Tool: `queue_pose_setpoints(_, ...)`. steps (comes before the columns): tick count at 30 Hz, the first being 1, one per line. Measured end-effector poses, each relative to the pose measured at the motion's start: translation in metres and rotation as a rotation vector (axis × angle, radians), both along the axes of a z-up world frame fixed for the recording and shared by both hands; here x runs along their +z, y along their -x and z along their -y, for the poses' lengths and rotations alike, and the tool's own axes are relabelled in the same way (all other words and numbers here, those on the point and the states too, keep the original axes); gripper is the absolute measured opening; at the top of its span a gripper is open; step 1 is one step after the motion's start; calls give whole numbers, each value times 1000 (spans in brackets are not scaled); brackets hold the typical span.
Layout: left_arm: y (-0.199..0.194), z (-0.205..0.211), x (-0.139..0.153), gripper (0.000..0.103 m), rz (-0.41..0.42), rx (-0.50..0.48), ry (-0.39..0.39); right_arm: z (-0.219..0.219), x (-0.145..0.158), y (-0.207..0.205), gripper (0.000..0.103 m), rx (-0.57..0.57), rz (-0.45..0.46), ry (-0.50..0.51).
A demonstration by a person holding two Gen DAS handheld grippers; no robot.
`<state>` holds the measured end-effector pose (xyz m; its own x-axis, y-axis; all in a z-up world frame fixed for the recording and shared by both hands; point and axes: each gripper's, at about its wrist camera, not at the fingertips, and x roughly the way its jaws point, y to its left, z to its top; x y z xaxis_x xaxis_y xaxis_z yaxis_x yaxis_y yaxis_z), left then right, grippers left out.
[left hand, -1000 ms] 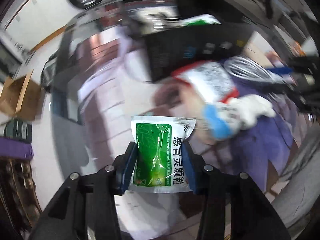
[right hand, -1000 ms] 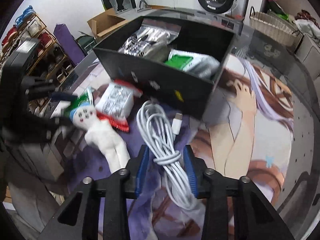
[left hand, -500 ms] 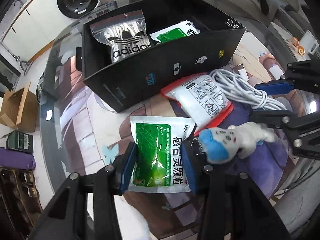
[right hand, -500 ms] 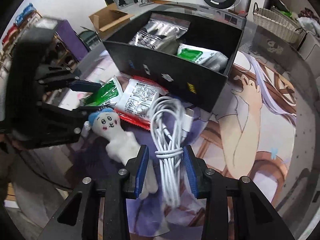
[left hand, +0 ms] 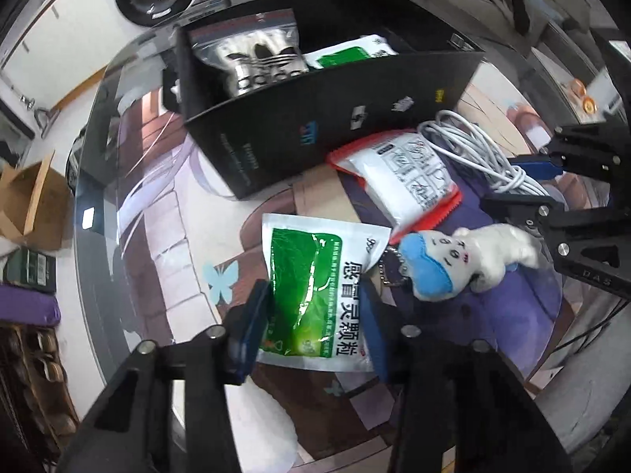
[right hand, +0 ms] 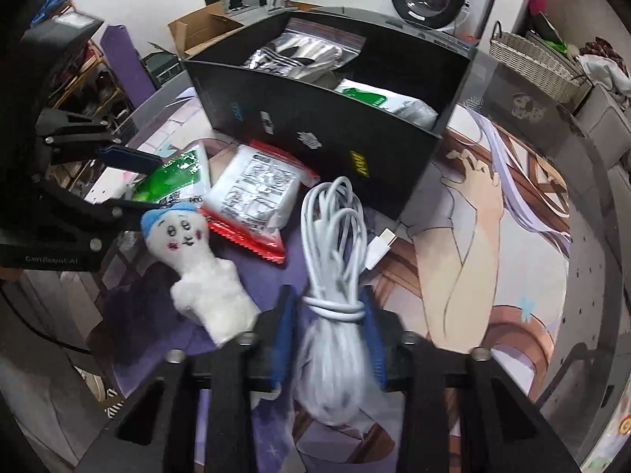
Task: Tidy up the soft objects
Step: 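Grasp the white cable with the right tool while the left tool grasps another green sachet, then lift the white cable with the right tool while the left tool lifts the green sachet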
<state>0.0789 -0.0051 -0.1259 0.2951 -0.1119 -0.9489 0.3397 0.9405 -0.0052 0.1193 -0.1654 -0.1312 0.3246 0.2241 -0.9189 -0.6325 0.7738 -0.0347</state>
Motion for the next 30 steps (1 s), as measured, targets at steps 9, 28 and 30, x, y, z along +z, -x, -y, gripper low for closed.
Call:
queue_pose_setpoints(9, 1, -19, 12, 21, 59, 32, 22, -3, 0, 9, 26, -10, 32, -15)
queue_pose_setpoints(28, 24, -33, 89, 20, 401, 45, 149, 12, 64, 27, 25, -47, 176, -197)
queue_pose_setpoints(30, 26, -33, 98, 20, 439, 48, 171, 13, 74, 31, 25, -53, 215, -235)
